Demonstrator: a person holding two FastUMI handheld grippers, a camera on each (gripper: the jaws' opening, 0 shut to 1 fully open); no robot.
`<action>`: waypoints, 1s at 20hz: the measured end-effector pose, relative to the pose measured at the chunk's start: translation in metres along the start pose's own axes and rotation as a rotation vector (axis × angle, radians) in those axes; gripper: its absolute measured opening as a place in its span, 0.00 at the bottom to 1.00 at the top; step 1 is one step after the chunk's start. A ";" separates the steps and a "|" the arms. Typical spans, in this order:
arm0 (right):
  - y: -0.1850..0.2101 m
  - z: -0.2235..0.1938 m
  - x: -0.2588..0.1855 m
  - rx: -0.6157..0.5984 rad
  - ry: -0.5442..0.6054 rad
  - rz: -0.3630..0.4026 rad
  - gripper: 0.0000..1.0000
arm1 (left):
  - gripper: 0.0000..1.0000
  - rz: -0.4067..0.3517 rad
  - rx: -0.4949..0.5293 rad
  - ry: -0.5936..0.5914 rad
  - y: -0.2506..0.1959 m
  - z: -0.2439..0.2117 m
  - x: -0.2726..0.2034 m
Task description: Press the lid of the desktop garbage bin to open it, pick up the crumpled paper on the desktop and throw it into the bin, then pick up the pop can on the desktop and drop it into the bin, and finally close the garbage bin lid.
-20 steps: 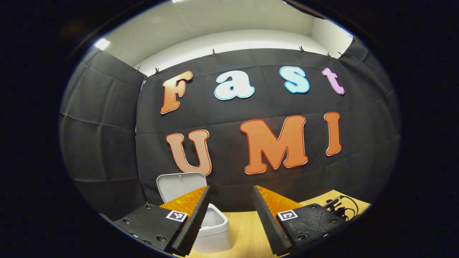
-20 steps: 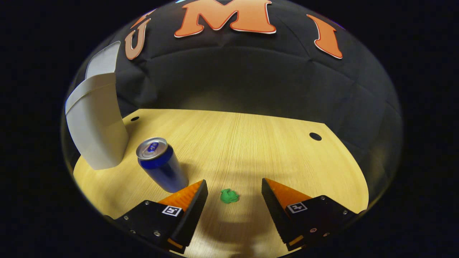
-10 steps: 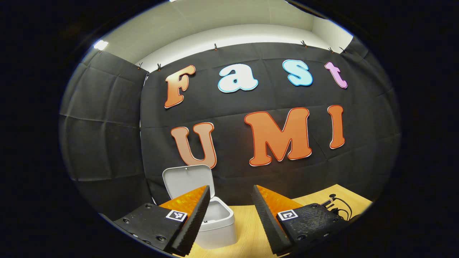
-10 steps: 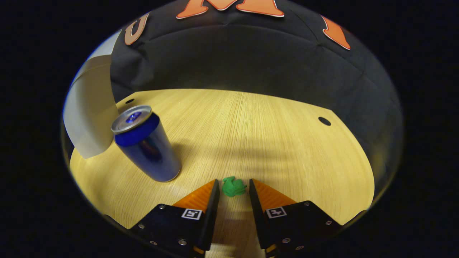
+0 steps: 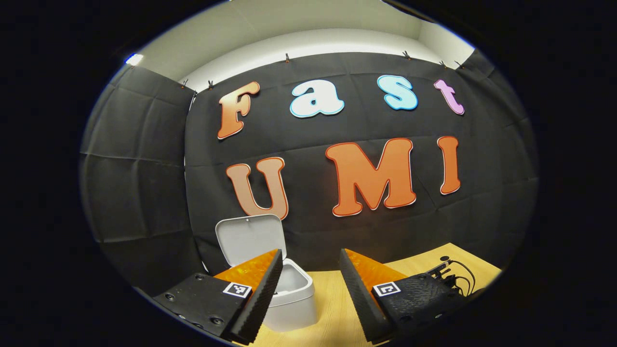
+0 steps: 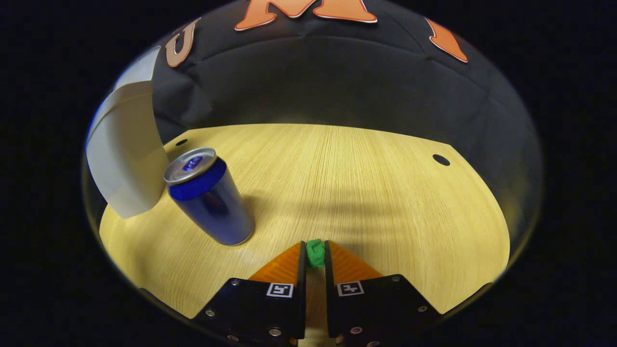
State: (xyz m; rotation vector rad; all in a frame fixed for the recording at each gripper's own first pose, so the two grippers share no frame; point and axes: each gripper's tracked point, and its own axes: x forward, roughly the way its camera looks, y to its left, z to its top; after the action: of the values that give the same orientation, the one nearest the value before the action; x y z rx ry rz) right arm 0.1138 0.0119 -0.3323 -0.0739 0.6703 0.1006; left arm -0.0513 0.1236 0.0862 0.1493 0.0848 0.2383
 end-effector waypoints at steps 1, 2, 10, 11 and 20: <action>-0.001 0.005 -0.006 0.002 -0.013 0.001 0.18 | 0.82 -0.002 -0.006 0.003 0.000 -0.003 0.001; 0.000 0.011 -0.012 0.008 -0.029 0.006 0.17 | 0.76 -0.006 -0.014 0.004 -0.001 -0.004 0.002; -0.011 0.092 -0.078 0.061 -0.214 0.000 0.17 | 0.76 -0.012 -0.070 -0.001 0.003 -0.009 0.005; -0.011 0.103 -0.088 0.058 -0.240 0.004 0.17 | 0.76 -0.011 -0.079 0.002 0.004 -0.011 0.006; 0.036 0.192 -0.156 0.005 -0.415 0.102 0.17 | 0.76 0.065 -0.154 0.022 0.044 -0.031 0.004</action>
State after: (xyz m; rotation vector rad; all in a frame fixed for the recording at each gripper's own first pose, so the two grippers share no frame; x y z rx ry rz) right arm 0.1065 0.0564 -0.0861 -0.0128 0.2592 0.2061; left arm -0.0607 0.1712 0.0621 -0.0041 0.0834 0.3107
